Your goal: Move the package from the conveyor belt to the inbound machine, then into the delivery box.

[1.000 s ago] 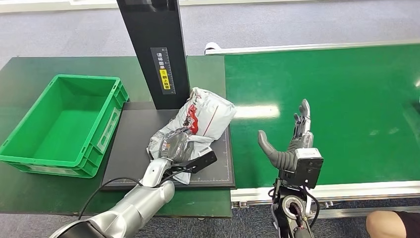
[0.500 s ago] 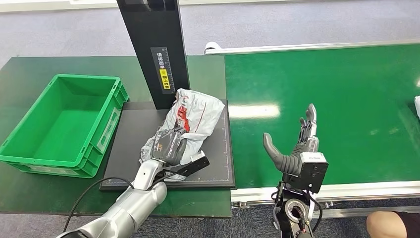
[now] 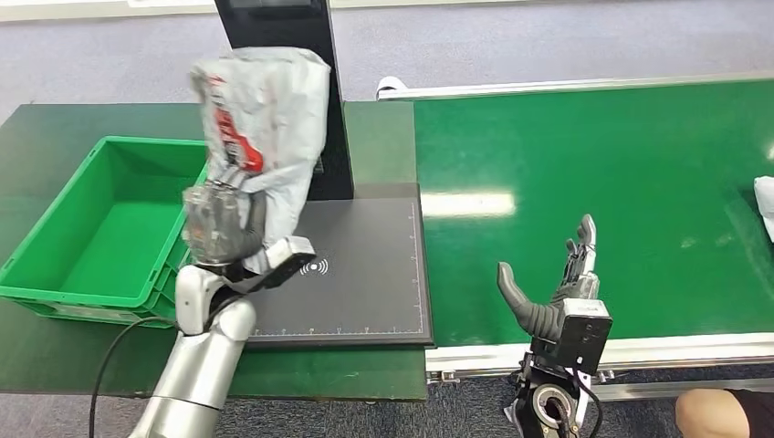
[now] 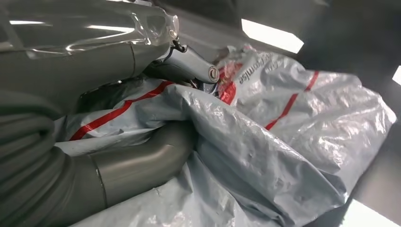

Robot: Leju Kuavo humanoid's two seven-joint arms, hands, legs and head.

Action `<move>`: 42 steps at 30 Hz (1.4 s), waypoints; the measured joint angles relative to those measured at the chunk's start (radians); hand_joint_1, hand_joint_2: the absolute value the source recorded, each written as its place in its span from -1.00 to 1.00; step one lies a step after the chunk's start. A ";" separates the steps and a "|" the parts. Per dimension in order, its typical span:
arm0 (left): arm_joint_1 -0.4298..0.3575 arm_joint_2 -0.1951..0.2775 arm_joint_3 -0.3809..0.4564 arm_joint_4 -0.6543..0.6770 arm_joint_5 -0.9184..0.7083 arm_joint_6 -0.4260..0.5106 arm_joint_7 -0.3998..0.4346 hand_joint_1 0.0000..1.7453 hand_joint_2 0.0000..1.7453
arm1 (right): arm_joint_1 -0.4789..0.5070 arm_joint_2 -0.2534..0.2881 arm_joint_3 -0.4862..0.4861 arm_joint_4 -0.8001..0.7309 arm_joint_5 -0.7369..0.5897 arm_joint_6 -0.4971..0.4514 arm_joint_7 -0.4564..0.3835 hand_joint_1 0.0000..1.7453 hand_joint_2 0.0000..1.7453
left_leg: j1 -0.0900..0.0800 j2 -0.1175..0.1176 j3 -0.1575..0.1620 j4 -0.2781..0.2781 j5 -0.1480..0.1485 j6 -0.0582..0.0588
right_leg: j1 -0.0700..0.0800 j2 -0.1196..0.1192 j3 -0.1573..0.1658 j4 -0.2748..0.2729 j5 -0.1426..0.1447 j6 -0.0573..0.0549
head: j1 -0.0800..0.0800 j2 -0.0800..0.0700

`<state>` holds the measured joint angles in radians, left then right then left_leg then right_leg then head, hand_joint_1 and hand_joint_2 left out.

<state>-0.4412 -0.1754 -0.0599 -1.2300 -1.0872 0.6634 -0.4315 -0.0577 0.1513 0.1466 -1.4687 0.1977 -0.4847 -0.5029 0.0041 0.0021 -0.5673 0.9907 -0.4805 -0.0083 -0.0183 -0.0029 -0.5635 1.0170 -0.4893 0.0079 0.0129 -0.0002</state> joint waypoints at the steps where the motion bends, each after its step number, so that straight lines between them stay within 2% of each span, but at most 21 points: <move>1: 0.004 0.015 0.024 -0.046 0.008 0.000 0.016 1.00 1.00 | 0.008 -0.002 -0.007 0.000 0.003 0.001 0.003 -1.00 1.00 | 0.000 0.000 0.000 0.000 0.000 0.000 | 0.000 0.000 0.000 0.000 0.000 0.000 | 0.000 0.000; 4: 0.006 0.068 0.121 -0.126 0.042 0.000 0.018 1.00 1.00 | 0.031 -0.008 -0.022 0.000 0.006 0.004 0.007 -1.00 1.00 | 0.002 0.000 0.000 0.000 0.000 0.000 | 0.001 0.000 0.000 0.000 0.000 -0.001 | 0.000 0.000; 7: -0.019 0.127 0.245 -0.129 0.042 0.000 0.010 1.00 1.00 | 0.046 -0.013 -0.031 0.000 0.005 0.014 0.009 -1.00 1.00 | 0.003 0.001 0.000 0.000 0.000 -0.001 | 0.003 0.000 0.000 0.000 0.000 -0.001 | 0.000 0.000; 10: -0.088 0.198 0.363 -0.044 0.001 -0.001 0.029 1.00 1.00 | 0.048 -0.018 -0.031 0.000 0.001 0.023 0.010 -1.00 1.00 | 0.003 0.002 0.001 0.000 0.001 -0.001 | 0.003 0.001 0.000 0.000 0.000 -0.001 | 0.000 0.000; 14: -0.174 0.281 0.518 0.119 -0.137 -0.001 0.074 1.00 1.00 | 0.044 -0.025 -0.023 0.000 -0.009 0.031 0.016 -1.00 1.00 | 0.003 0.003 0.001 0.000 0.001 -0.001 | 0.003 0.002 0.000 0.001 0.000 -0.002 | 0.000 0.000; 17: -0.219 0.338 0.588 0.246 -0.213 -0.001 0.134 1.00 1.00 | 0.036 -0.030 -0.012 0.000 -0.018 0.036 0.020 -1.00 1.00 | 0.003 0.003 0.001 0.000 0.001 -0.001 | 0.003 0.002 0.000 0.001 0.000 -0.002 | 0.000 0.000; 18: -0.233 0.356 0.600 0.287 -0.230 -0.001 0.153 0.74 1.00 | 0.032 -0.031 -0.009 0.000 -0.020 0.037 0.023 -1.00 1.00 | 0.003 0.003 0.001 0.000 0.001 -0.001 | 0.003 0.002 0.000 0.001 0.000 -0.002 | 0.000 0.000; 21: -0.266 0.401 0.613 0.390 -0.245 -0.001 0.187 -0.76 1.00 | 0.020 -0.033 0.003 0.000 -0.025 0.039 0.027 -1.00 1.00 | 0.003 0.002 0.001 0.000 0.001 -0.001 | 0.003 0.002 -0.001 0.001 0.000 -0.002 | 0.000 0.000; 22: -0.276 0.411 0.614 0.415 -0.239 -0.001 0.189 -1.00 1.00 | 0.017 -0.034 0.006 0.000 -0.026 0.039 0.027 -1.00 1.00 | 0.003 0.002 0.001 0.000 0.001 -0.001 | 0.003 0.002 -0.001 0.000 0.000 -0.002 | 0.000 0.000; 25: -0.299 0.419 0.614 0.480 -0.198 -0.001 0.164 -1.00 1.00 | 0.012 -0.035 0.015 0.001 -0.027 0.039 0.028 -1.00 1.00 | 0.003 0.002 0.001 0.000 0.001 -0.001 | 0.003 0.002 -0.001 0.000 0.000 -0.002 | 0.000 0.000; 29: -0.308 0.412 0.610 0.527 -0.123 -0.001 0.089 -1.00 1.00 | 0.011 -0.035 0.019 0.001 -0.029 0.039 0.028 -1.00 1.00 | 0.003 0.002 0.001 0.000 0.001 -0.001 | 0.003 0.002 -0.001 0.000 0.000 -0.001 | 0.000 0.000; 38: -0.306 0.372 0.586 0.536 0.003 -0.001 -0.011 -1.00 1.00 | 0.011 -0.036 0.019 0.016 -0.030 0.039 0.028 -1.00 1.00 | 0.003 0.002 0.001 0.000 0.001 -0.001 | 0.003 0.002 -0.001 0.000 0.000 -0.001 | 0.000 0.000; 42: -0.295 0.355 0.565 0.524 0.117 -0.001 -0.053 -1.00 1.00 | 0.010 -0.036 0.019 0.026 -0.032 0.036 0.027 -1.00 1.00 | 0.003 0.002 0.001 0.000 0.001 -0.001 | 0.003 0.002 -0.001 0.000 0.000 -0.001 | 0.000 0.000</move>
<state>-0.7366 0.1793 0.5047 -0.7056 -0.9700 0.6623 -0.4841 -0.0476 0.1156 0.1658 -1.4428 0.1658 -0.4488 -0.4759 0.0071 0.0042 -0.5667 0.9906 -0.4795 -0.0096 -0.0155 -0.0006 -0.5643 1.0173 -0.4889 0.0065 0.0130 -0.0003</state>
